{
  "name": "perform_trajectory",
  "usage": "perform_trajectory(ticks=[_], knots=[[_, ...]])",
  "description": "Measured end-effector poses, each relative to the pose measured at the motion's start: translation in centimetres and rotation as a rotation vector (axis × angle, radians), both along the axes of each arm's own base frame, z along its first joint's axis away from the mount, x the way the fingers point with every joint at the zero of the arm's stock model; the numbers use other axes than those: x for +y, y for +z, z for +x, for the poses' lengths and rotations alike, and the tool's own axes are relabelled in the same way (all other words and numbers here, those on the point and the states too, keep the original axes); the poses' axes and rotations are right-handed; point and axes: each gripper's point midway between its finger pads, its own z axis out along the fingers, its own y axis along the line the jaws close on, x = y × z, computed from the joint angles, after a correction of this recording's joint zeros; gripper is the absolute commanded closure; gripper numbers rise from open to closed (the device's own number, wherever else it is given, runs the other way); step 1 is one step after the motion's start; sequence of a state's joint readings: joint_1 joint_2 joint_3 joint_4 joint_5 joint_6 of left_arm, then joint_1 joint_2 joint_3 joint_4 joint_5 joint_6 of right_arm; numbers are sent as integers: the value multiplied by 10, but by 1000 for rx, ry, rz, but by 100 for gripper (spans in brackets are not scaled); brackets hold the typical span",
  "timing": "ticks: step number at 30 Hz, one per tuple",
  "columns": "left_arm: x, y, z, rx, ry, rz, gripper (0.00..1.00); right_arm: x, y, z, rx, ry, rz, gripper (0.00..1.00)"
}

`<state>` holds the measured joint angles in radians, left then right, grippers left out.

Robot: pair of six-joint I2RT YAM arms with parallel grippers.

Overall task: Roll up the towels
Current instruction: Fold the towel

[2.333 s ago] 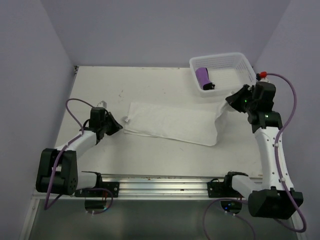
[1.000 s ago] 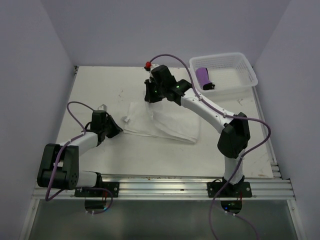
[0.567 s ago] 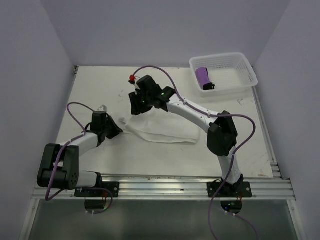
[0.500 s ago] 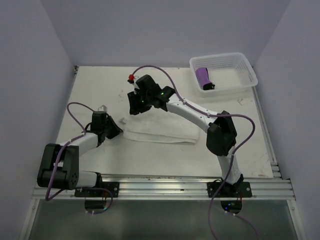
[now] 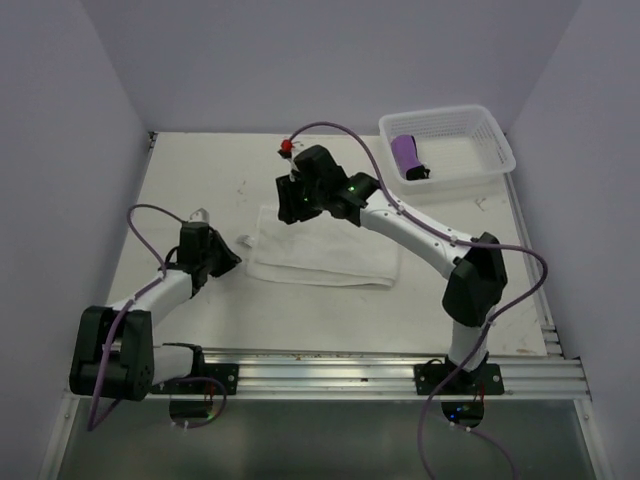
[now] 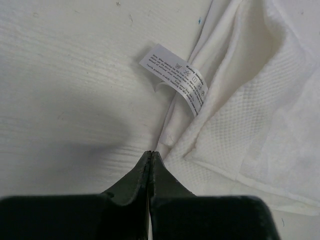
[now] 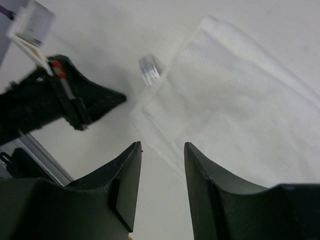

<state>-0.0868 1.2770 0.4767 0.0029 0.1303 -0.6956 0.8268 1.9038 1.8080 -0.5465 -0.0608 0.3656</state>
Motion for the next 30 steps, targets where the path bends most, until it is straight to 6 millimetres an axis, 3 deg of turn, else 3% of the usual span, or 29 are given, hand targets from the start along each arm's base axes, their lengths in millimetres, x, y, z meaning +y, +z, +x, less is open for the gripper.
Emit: perform_trajectory(ticks=[2, 5, 7, 9, 12, 14, 16, 20, 24, 30], knots=[[4, 10, -1, -21, 14, 14, 96, -27, -11, -8, 9, -47, -51, 57], [8, 30, 3, -65, 26, 30, 88, -67, -26, -17, 21, -134, -106, 67], [8, 49, 12, -109, 27, 32, 83, -97, -36, -22, 39, -207, -130, 77], [6, 69, 24, -158, 17, 29, 80, -131, -44, -22, 71, -307, -132, 77], [-2, 94, 43, -216, -21, 9, 70, -190, -55, -16, 109, -489, -109, 62], [-11, 103, 56, -238, -56, -22, 69, -225, -65, -16, 142, -604, -100, 56], [-21, 104, 65, -248, -96, -55, 68, -247, -74, -20, 163, -680, -98, 51], [-42, 96, 76, -221, -178, -111, 68, -270, -105, -39, 246, -775, -101, 48], [-75, 95, 90, -204, -285, -137, 67, -287, -142, -58, 342, -837, -112, 45], [-109, 97, 79, -194, -395, -180, 64, -284, -172, -77, 440, -840, -79, 44]])
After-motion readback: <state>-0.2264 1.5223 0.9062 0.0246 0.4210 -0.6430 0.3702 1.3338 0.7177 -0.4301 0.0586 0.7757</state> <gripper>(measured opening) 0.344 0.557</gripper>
